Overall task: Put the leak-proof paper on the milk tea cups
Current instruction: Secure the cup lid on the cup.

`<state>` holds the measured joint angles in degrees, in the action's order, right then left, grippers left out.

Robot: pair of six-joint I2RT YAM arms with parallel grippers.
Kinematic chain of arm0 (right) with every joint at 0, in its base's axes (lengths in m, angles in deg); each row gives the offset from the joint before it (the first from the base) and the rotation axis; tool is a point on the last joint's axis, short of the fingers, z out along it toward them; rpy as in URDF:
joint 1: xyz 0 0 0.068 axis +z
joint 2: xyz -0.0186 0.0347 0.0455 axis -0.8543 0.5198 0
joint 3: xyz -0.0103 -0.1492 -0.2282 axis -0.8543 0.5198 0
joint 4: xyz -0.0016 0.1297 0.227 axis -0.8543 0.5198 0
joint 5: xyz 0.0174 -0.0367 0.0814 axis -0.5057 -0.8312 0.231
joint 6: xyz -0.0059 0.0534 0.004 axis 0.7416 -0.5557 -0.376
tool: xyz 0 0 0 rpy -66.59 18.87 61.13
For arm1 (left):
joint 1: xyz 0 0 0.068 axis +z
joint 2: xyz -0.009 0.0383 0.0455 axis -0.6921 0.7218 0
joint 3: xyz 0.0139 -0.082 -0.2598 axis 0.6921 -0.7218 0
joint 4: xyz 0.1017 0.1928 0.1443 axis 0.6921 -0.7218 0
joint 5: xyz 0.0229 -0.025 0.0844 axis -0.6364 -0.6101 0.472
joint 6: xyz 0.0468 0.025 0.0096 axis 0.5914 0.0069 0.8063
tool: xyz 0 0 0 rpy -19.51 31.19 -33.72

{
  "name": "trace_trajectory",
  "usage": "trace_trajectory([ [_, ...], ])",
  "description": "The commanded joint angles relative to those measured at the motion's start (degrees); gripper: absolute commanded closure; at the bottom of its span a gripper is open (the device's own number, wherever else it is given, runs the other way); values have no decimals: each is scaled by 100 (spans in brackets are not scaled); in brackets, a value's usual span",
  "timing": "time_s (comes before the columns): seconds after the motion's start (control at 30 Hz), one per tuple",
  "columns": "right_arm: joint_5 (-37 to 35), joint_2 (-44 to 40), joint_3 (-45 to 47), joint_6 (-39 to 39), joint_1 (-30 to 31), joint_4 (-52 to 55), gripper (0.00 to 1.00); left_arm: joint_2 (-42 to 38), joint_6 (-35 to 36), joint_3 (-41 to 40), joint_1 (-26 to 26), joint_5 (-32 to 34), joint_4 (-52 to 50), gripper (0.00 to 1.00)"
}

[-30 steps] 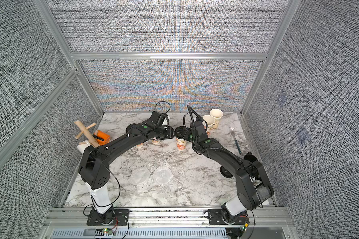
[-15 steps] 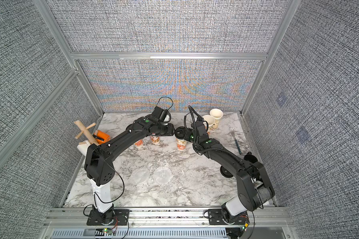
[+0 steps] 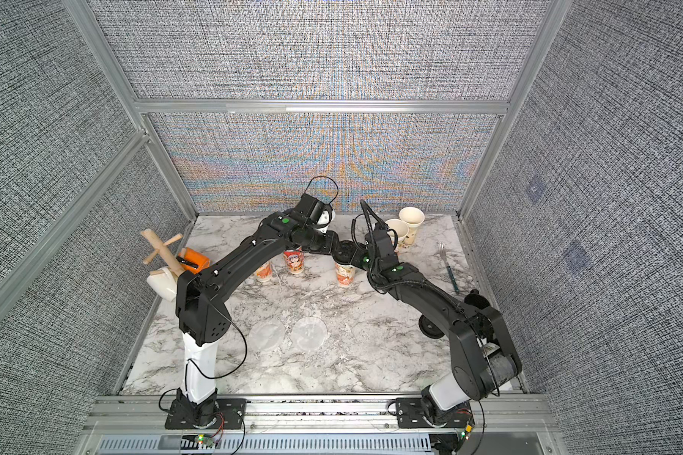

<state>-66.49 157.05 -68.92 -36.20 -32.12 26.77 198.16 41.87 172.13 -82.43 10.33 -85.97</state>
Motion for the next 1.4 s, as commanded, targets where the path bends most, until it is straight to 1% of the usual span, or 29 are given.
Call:
trace_trajectory([
  [0.0, 107, 128, 82, 95, 20, 1845, 62, 46, 61, -143, 5, -65, 79, 52],
  [0.13, 149, 105, 90, 114, 35, 1821, 62, 182, 73, -166, 5, 24, 57, 52],
  [0.27, 194, 56, 53, 156, 42, 1809, 61, 337, 120, -160, 5, 305, -113, 53],
  [0.37, 194, 40, -141, 267, 18, 1886, 55, 416, 162, -214, 5, 518, -272, 53],
  [0.5, 212, 55, -674, 529, -34, 2082, 48, 448, 198, -327, 5, 708, -396, 54],
  [0.63, 194, -70, -1092, 757, -187, 2319, 45, 442, 214, -393, 5, 789, -458, 55],
  [0.77, 211, -274, -1091, 925, -433, 2413, 46, 403, 219, -444, 5, 833, -457, 55],
  [0.9, 343, -298, -991, 1091, -601, 2370, 55, 411, 214, -441, 6, 832, -462, 55],
  [1.0, 453, -181, -1057, 1181, -607, 2356, 58, 432, 217, -433, 5, 824, -456, 55],
  [1.37, 560, -40, -1169, 1169, -565, 2245, 60, 398, 215, -547, 5, 833, -426, 56],
])
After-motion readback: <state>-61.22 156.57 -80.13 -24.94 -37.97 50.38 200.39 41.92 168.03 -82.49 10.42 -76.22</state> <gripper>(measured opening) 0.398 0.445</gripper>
